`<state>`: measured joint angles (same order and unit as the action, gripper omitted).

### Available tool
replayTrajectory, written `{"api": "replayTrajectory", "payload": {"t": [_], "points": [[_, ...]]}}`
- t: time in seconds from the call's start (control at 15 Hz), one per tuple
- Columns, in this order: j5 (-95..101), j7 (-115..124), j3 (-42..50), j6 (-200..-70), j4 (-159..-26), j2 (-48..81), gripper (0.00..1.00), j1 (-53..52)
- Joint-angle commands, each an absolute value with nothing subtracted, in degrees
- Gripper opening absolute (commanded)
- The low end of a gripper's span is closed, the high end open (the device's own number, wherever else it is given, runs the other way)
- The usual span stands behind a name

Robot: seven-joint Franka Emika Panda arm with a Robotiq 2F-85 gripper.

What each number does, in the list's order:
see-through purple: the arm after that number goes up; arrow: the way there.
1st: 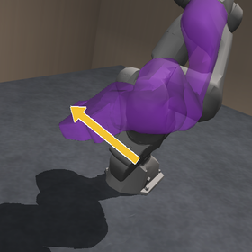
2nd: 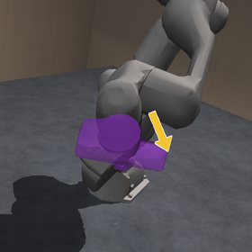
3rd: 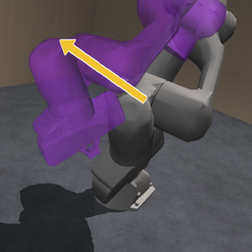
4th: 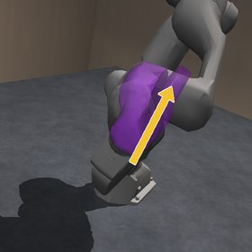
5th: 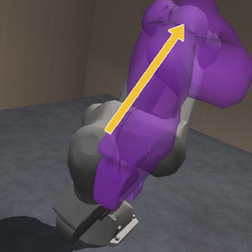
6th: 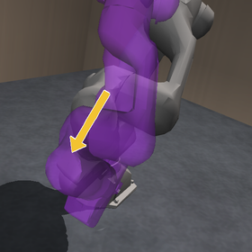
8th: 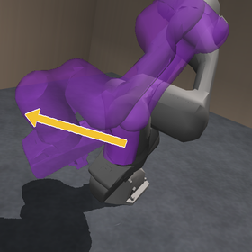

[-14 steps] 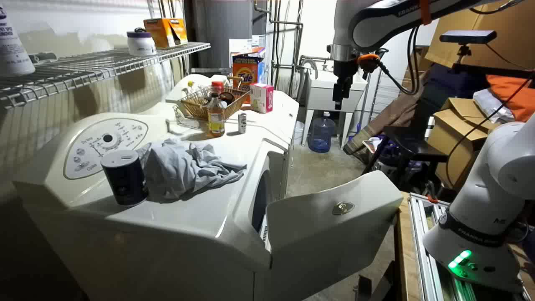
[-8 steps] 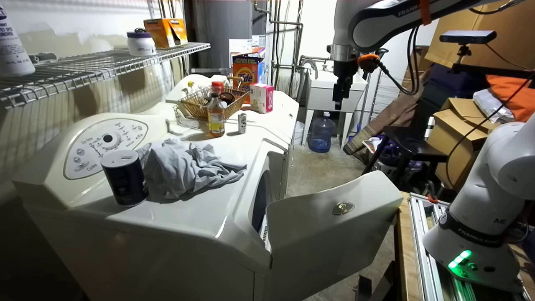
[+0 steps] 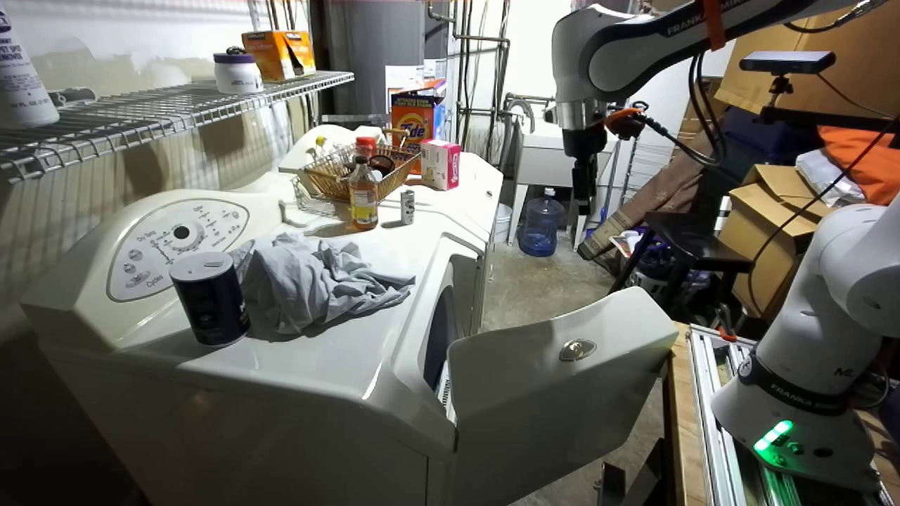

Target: Push closed the washing machine door

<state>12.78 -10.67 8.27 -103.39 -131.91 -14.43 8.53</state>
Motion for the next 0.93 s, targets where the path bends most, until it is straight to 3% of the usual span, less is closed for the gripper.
{"api": "replayTrajectory", "payload": {"t": [0.0,0.4,0.87], "points": [[7.77,-14.04,8.61,-98.43,-135.61,-15.02,1.00,6.70],[3.94,-12.64,9.36,-94.22,-142.81,-12.06,1.00,7.11],[7.21,-4.26,8.48,-113.76,-156.40,-10.03,1.00,7.78]]}}
